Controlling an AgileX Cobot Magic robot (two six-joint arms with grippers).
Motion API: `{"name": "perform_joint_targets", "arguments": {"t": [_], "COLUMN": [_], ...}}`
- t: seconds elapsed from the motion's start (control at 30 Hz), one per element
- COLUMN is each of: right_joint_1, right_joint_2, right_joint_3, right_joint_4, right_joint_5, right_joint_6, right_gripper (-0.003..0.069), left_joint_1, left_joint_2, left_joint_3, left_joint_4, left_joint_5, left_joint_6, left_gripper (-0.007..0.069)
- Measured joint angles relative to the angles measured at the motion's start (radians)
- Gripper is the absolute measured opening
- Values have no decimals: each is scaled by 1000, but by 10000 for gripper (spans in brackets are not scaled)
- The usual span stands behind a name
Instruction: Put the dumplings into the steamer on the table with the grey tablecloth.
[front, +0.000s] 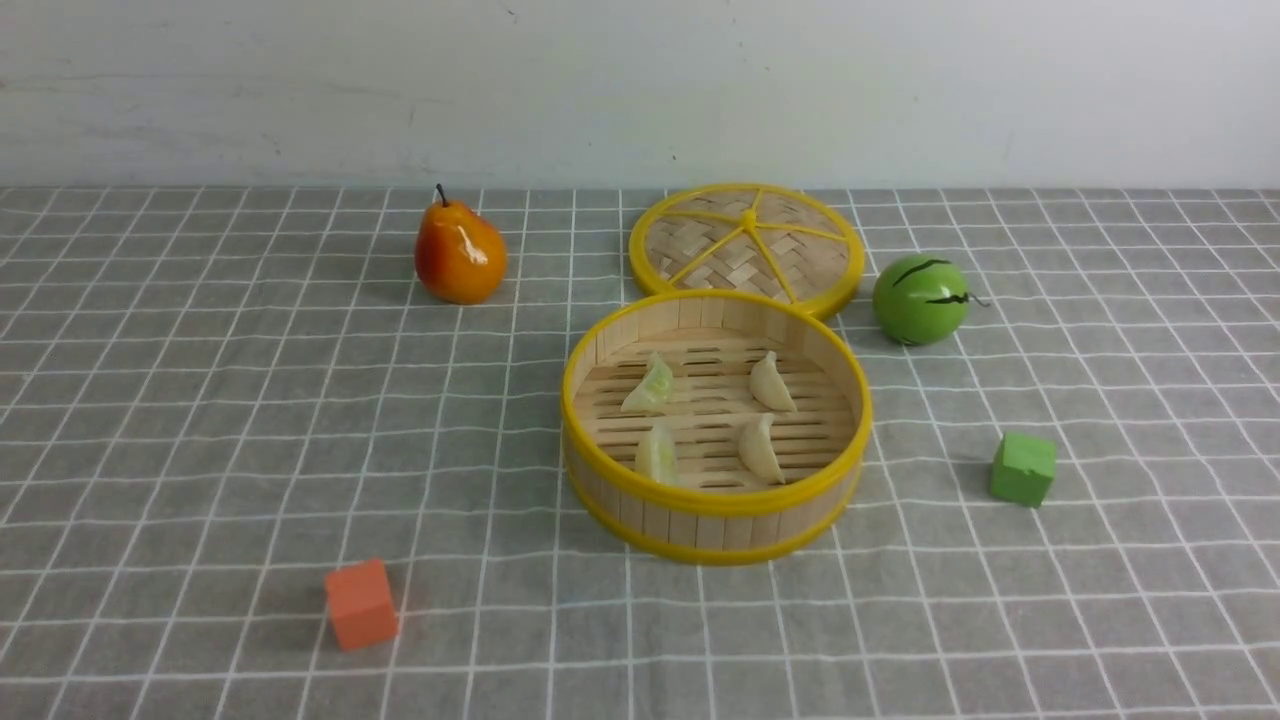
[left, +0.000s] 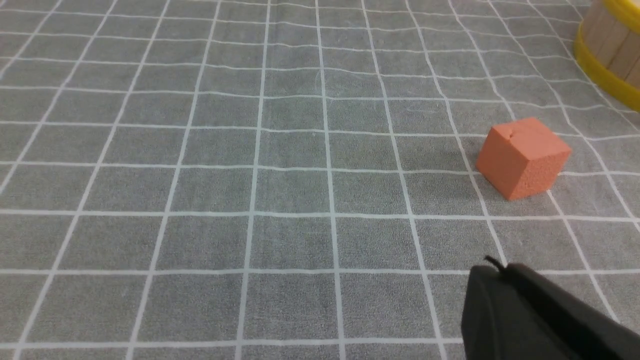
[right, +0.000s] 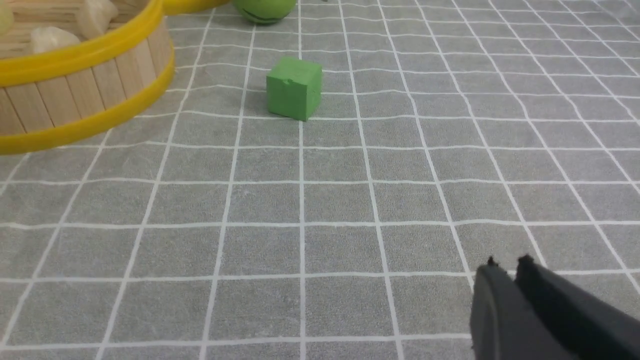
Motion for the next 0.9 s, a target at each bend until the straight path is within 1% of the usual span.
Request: {"name": "perform_joint_targets", "arguments": {"t": [0.9], "right_joint_1": [0], "right_joint_2": [0], "right_joint_3": [0], "right_joint_4": [0], "right_joint_5": [0], "right_joint_6": [0], "right_gripper": [101], "left_joint_1": [0], "left_joint_2": [0], "left_joint_3": [0], "left_joint_4": [0], "left_joint_5": [0], "left_joint_6": [0], "left_gripper": [-14]}}
